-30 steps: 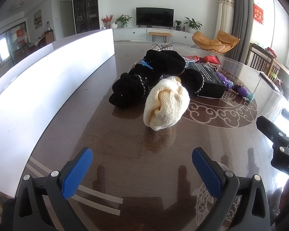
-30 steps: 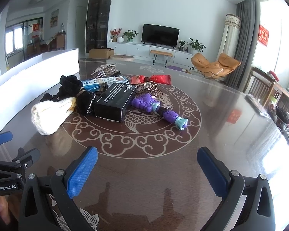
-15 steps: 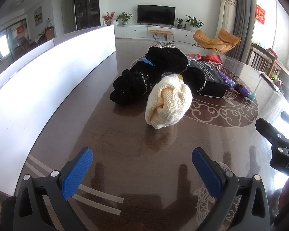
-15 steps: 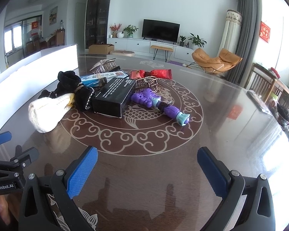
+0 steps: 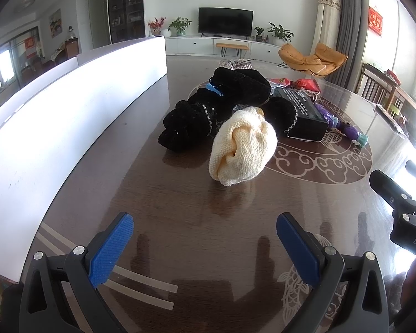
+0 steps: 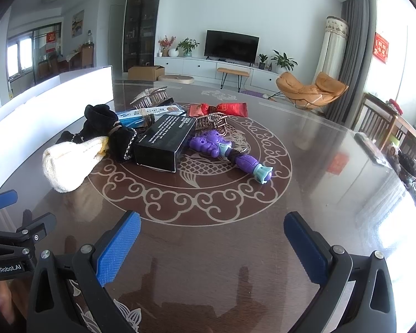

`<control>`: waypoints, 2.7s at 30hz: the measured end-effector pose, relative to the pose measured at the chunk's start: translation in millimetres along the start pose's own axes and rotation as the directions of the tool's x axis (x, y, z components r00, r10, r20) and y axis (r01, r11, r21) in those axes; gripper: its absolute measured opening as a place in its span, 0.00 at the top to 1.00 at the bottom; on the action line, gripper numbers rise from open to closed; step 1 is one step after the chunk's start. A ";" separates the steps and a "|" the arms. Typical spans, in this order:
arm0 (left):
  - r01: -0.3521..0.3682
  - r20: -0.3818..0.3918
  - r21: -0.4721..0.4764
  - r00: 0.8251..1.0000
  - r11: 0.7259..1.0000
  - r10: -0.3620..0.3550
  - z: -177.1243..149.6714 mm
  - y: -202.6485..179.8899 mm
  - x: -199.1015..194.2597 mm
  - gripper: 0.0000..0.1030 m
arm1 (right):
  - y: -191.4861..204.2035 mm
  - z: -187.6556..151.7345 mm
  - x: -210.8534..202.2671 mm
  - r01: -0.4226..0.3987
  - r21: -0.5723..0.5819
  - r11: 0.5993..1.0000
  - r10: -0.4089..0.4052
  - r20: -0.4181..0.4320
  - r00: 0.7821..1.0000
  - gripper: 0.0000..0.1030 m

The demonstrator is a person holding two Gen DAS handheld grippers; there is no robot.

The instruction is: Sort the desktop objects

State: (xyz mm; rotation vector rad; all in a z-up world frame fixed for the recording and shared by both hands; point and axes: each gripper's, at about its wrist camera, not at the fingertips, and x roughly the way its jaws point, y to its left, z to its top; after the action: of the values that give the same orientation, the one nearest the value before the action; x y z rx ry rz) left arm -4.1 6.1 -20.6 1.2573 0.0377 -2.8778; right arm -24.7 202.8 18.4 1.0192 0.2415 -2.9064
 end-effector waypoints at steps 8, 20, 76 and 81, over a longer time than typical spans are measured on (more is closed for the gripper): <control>0.005 0.000 -0.008 1.000 1.000 -0.005 -0.3 0.8 -0.3 0.00 | 0.3 0.4 -0.9 0.001 -0.008 1.000 -0.001 0.004 1.000 0.00; 0.009 0.000 -0.012 1.000 1.000 -0.009 -0.8 1.3 -0.3 0.00 | 1.2 1.1 -1.6 0.003 -0.013 1.000 -0.003 0.004 1.000 0.00; 0.026 -0.004 -0.029 1.000 0.999 -0.026 -1.6 -1.1 2.7 0.00 | 4.7 0.8 7.1 -0.008 -0.033 0.999 0.007 -0.035 0.999 0.00; 0.028 -0.005 -0.029 1.000 0.999 -0.028 -1.9 -0.3 2.7 0.00 | 3.7 1.0 7.0 -0.009 -0.027 1.000 0.008 -0.035 0.999 0.00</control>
State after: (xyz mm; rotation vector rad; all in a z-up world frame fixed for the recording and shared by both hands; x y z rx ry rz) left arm -4.6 6.4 -23.9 1.2706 0.0969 -2.8860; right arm -30.4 198.9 14.3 1.0643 0.2766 -2.8714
